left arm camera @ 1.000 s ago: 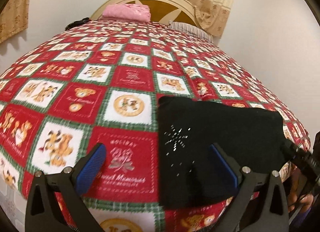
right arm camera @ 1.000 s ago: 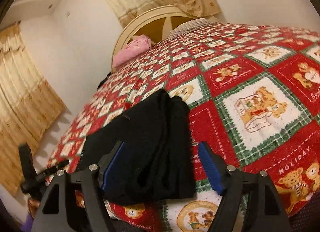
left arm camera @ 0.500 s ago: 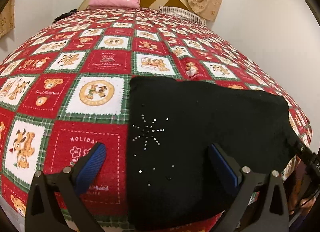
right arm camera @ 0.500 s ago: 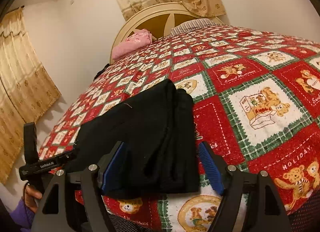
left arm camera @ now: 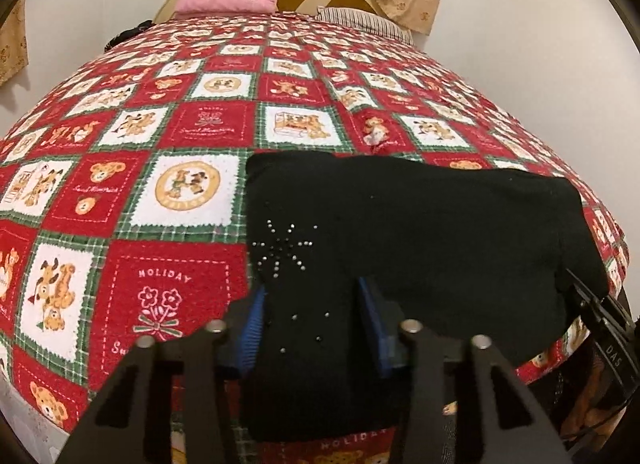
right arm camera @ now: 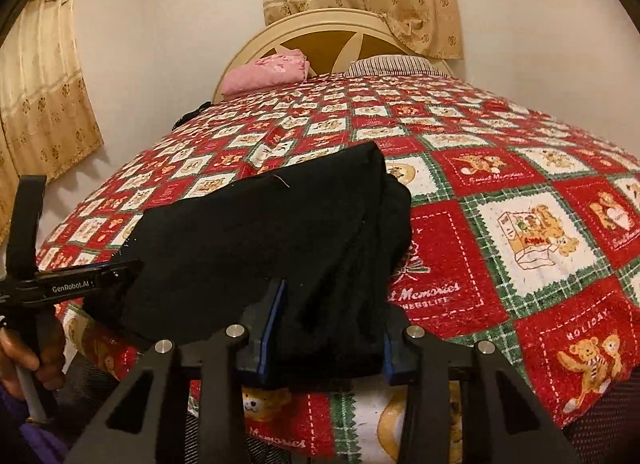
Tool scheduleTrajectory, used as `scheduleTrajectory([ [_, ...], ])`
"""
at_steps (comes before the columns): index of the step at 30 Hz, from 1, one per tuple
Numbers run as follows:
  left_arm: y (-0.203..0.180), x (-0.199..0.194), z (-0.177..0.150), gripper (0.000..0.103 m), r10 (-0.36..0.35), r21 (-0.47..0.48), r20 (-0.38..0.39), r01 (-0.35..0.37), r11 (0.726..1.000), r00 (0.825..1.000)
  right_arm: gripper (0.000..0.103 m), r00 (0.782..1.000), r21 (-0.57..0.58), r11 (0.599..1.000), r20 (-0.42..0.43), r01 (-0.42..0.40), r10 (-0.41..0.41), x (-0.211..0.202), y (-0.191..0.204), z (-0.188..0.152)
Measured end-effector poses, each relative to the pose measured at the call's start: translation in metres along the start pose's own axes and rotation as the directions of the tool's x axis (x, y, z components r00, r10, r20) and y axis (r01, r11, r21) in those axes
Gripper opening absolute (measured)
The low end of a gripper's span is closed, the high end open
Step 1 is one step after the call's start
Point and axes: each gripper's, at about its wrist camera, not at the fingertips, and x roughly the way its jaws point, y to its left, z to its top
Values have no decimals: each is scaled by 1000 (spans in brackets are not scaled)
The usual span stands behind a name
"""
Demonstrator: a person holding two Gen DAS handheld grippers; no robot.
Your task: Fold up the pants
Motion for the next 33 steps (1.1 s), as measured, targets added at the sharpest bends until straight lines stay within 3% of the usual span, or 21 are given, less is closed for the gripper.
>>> scheduleTrajectory([
  [3, -4, -3, 2, 21, -1, 10, 18, 0, 1000, 1000, 38, 999, -31, 999, 19, 29, -28, -3, 7, -1],
  [5, -7, -6, 3, 18, 5, 22, 29, -5, 1000, 1000, 37, 998, -61, 997, 35, 53, -51, -5, 13, -1],
  [11, -3, -18, 11, 14, -16, 0, 62, 16, 1000, 998, 34, 991, -125, 987, 109, 96, -83, -18, 29, 5],
  [17, 9, -34, 26, 14, -25, -20, 103, 28, 999, 994, 33, 984, -160, 983, 163, 91, -65, -28, 48, 22],
  [23, 39, -54, 44, 14, 43, -45, 178, -36, 998, 983, 32, 982, -169, 986, 189, 5, 27, -26, 78, 54],
  [28, 86, -71, 62, 14, 128, -106, 226, -106, 989, 966, 32, 973, -248, 966, 197, -66, 117, -3, 133, 81],
  [33, 142, -89, 84, 14, 255, -162, 275, -217, 963, 927, 32, 957, -256, 947, 164, -193, 240, 35, 185, 117],
])
